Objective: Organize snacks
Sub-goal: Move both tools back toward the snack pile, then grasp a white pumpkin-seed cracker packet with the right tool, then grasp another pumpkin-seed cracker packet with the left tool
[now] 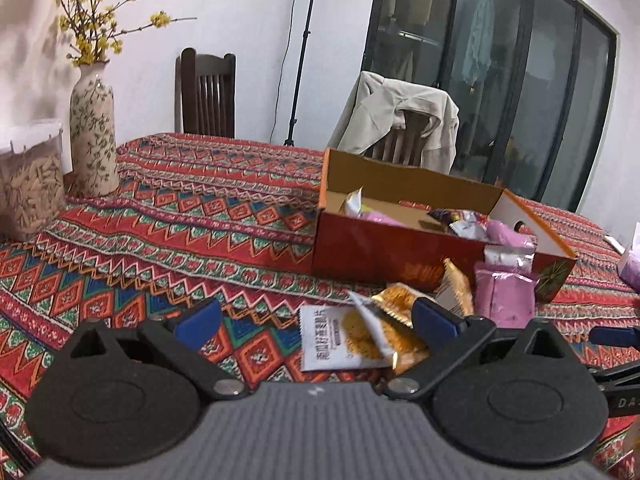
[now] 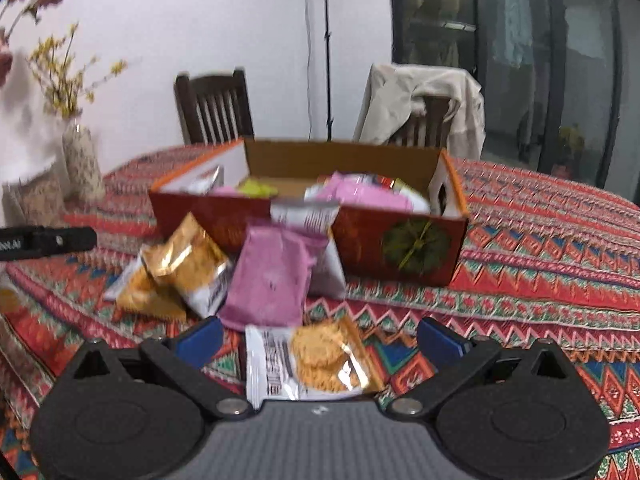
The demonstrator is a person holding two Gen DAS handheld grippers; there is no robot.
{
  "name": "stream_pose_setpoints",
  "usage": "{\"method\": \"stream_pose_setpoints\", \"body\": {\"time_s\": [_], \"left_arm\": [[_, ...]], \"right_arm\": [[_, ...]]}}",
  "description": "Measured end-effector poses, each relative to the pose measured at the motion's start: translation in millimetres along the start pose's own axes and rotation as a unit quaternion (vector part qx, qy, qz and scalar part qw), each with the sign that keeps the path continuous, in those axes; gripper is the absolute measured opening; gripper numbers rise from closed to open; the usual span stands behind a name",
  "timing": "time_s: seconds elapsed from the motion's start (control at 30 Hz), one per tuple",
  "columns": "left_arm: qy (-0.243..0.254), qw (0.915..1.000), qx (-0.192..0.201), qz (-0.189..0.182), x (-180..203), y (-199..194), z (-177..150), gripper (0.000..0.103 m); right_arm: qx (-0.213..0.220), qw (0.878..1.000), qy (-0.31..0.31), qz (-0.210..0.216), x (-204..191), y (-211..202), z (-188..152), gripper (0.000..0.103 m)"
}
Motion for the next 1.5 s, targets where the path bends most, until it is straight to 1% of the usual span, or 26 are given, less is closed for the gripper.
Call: {"method": "stream_pose_setpoints", "body": {"time_s": [0.1, 0.2, 0.23, 0.27, 0.3, 0.37, 0.43, 0.47, 0.53, 0.6, 0.73, 0.87, 0.93, 1.03, 1.07, 1.13, 1.2, 1.27, 1.37, 1.5], "left_arm": [[0.001, 1.0000, -0.004, -0.001, -1, 4, -4, 0.103], [0.003, 1.0000, -0.006, -0.002, 0, 9, -8, 0.103], [0.003, 1.0000, -0.008, -0.003, 0, 10, -9, 0.103], [0.003, 0.9999, -0.009, -0.004, 0, 12, -9, 0.103], [0.002, 0.9999, -0.010, -0.005, 0, 13, -9, 0.103], [0.002, 0.9999, -0.013, -0.007, 1, 16, -10, 0.103], [0.003, 0.9998, -0.016, -0.009, 2, 18, -12, 0.103], [0.004, 0.9998, -0.017, -0.011, 2, 19, -12, 0.103], [0.006, 0.9998, -0.017, -0.010, 3, 19, -12, 0.103], [0.007, 0.9998, -0.017, -0.008, 3, 19, -12, 0.103], [0.017, 0.9997, -0.019, -0.002, 6, 19, -12, 0.103], [0.040, 0.9988, -0.027, 0.006, 14, 21, -12, 0.103], [0.059, 0.9977, -0.031, 0.012, 22, 23, -12, 0.103], [0.096, 0.9945, -0.035, 0.023, 37, 27, -9, 0.103], [0.110, 0.9926, -0.040, 0.033, 43, 30, -8, 0.103], [0.127, 0.9894, -0.048, 0.051, 52, 38, -7, 0.103], [0.141, 0.9868, -0.057, 0.057, 60, 47, -7, 0.103], [0.144, 0.9854, -0.063, 0.066, 67, 55, -7, 0.103], [0.141, 0.9854, -0.067, 0.069, 73, 62, -6, 0.103], [0.145, 0.9839, -0.070, 0.077, 84, 72, -5, 0.103]], "right_arm": [[-0.027, 1.000, -0.014, 0.004, -3, 16, 1, 0.102], [-0.045, 0.999, -0.016, 0.005, -1, 31, 2, 0.101], [-0.049, 0.999, -0.011, 0.009, 1, 34, 2, 0.098], [-0.052, 0.999, -0.007, 0.013, 3, 37, 1, 0.092], [-0.055, 0.998, -0.003, 0.015, 5, 40, 0, 0.089], [-0.047, 0.999, -0.008, 0.009, 3, 40, -3, 0.088], [-0.041, 0.999, -0.010, 0.011, 3, 39, -4, 0.082], [-0.038, 0.999, -0.010, 0.012, 3, 38, -4, 0.076], [-0.032, 0.999, -0.010, 0.010, 3, 36, -5, 0.074], [-0.026, 1.000, -0.010, 0.009, 3, 34, -6, 0.070], [-0.010, 1.000, -0.010, 0.005, 2, 28, -8, 0.068], [0.020, 1.000, 0.007, 0.000, 9, 16, -6, 0.068], [0.030, 0.999, 0.018, -0.005, 13, 13, -5, 0.068], [0.037, 0.999, 0.028, -0.008, 18, 11, -4, 0.068], [0.039, 0.999, 0.030, -0.009, 19, 10, -3, 0.068], [0.044, 0.998, 0.035, -0.008, 20, 8, -3, 0.068], [0.049, 0.998, 0.042, -0.010, 23, 6, -4, 0.068], [0.054, 0.997, 0.051, -0.012, 27, 5, -4, 0.068], [0.057, 0.996, 0.063, -0.017, 31, 3, -4, 0.068], [0.061, 0.996, 0.067, -0.012, 33, 2, -5, 0.068]]}}
Point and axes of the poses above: each gripper's, at about its wrist camera, not at the fingertips, and y roughly the way its jaws point, x to its right, z to its top, the point moved 1 cm from there along y, roughly the way its jaws point, and after that the axes turned 3 degrees about z, right-handed, at the moved point
